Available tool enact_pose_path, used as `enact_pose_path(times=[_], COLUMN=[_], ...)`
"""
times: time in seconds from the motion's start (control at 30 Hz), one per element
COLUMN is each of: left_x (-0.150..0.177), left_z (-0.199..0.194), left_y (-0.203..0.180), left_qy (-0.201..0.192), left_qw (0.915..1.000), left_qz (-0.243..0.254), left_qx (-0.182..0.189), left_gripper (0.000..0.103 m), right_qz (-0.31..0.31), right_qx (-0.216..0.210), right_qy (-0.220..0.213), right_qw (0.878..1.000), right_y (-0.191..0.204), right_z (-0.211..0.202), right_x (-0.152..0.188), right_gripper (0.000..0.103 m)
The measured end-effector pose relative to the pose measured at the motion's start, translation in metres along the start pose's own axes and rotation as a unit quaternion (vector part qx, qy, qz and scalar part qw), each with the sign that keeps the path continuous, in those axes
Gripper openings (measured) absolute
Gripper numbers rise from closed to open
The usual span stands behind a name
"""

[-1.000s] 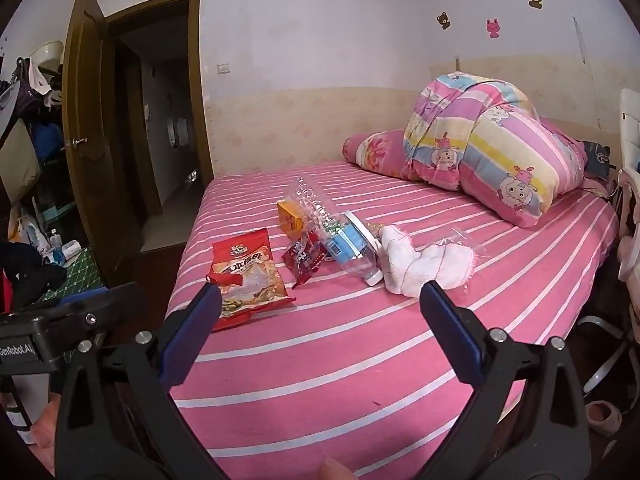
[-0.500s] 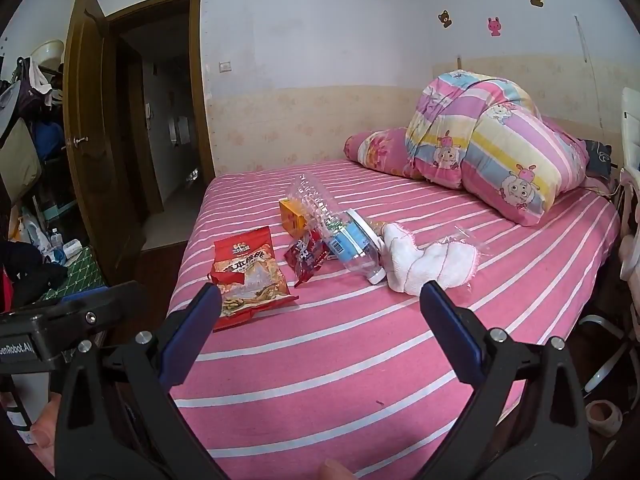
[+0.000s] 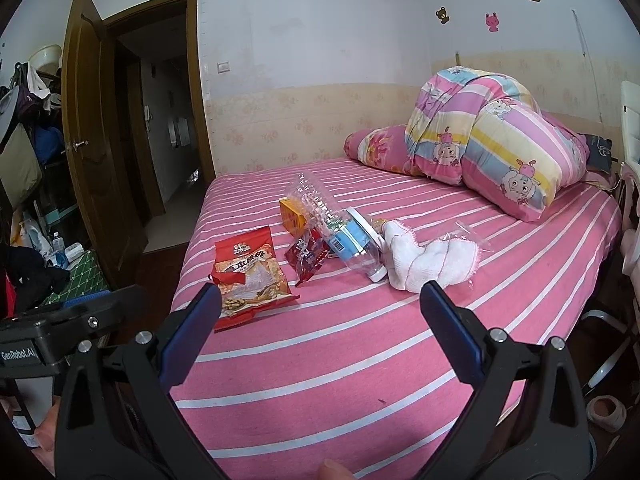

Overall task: Collect trash
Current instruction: 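Move both tools toward the trash items on the bed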

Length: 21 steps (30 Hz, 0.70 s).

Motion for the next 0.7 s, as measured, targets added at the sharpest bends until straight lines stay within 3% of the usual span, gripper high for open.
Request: enact_pose_path(times=[0.43, 0.5, 0.7], left_x=[0.002, 0.016, 0.013], left_z=[0.001, 0.003, 0.003], left_y=[0.003, 0.007, 0.014], left_qy=[0.003, 0.005, 0.015], left_qw=[1.0, 0.9998, 0.9989], left_qz=[-0.001, -0.008, -0.036], left_qx=[-0.001, -0.015, -0.027], left_gripper=[0.098, 0.098, 0.098], right_qz=[0.006, 0.011, 0.024], right_qx=[-0.004, -0.007, -0.034], right_qy=[0.0, -0.002, -0.013], right_qw=[1.0, 1.0, 0.999], right_y=[-0.003, -0.004, -0.002], right_z=[0.001, 0.0, -0.004], right_x=[-0.001, -0.002, -0.006], right_gripper=[0.098, 0.098, 0.098])
Point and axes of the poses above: each gripper's, at about its wrist camera, not at the fingertips, and z roughly the way its jaws point, y to its left, x to its underside, the point moved 4 cm from there along z, roughly the way its jaws point, and after that the axes turned 15 degrees about -y, right-handed, at the moved point
